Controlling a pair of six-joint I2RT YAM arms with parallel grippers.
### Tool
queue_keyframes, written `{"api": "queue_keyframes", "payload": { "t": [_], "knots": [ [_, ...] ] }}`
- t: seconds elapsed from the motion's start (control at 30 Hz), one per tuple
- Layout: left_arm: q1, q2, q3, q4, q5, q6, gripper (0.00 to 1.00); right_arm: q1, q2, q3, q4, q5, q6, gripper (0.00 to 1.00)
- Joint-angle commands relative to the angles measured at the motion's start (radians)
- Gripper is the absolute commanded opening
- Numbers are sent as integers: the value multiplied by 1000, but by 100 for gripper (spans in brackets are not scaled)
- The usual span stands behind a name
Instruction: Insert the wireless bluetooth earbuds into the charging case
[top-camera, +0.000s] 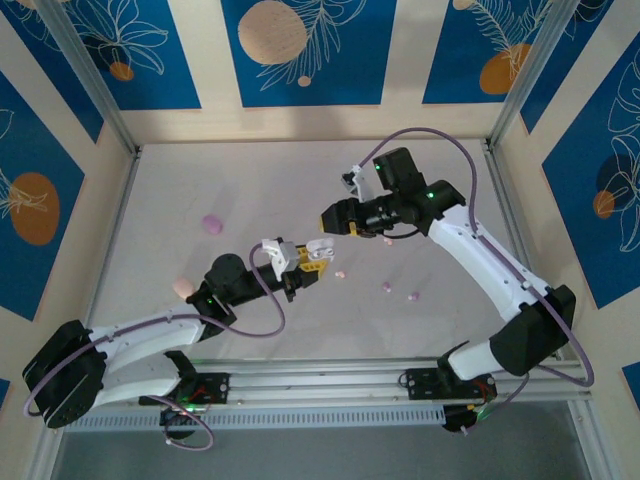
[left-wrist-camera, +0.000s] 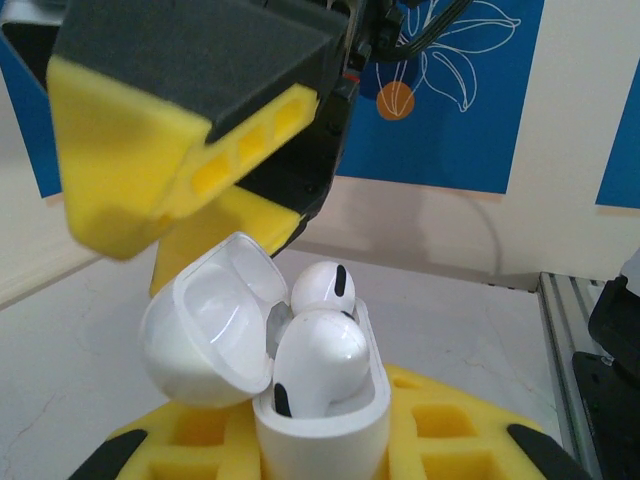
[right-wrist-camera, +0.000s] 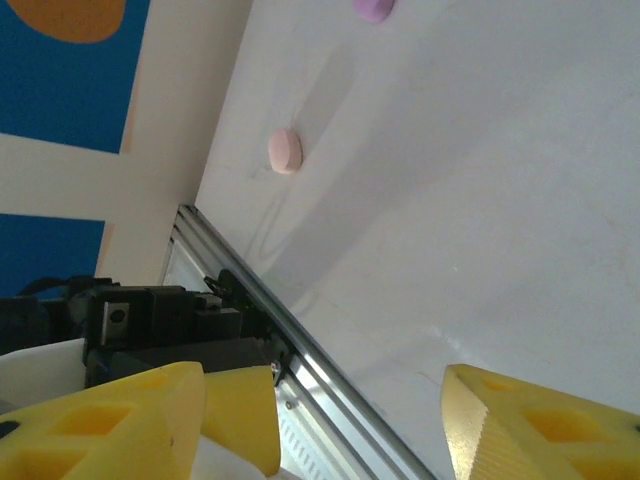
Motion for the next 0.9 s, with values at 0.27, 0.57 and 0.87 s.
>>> {"api": "queue_keyframes", "payload": {
  "t": [0.27,0.57,0.87],
  "knots": [
    [-5,-19,43,16,3,-7,21,17,15,28,-98,-50,-69,61],
    [-5,-21,45,13,-25,-29,21,17,-13,24,-116,-75,-102,60],
    [-5,-22,49,9,-51,-36,21,11,-47,17,-139,-98,-139,60]
  ]
}}
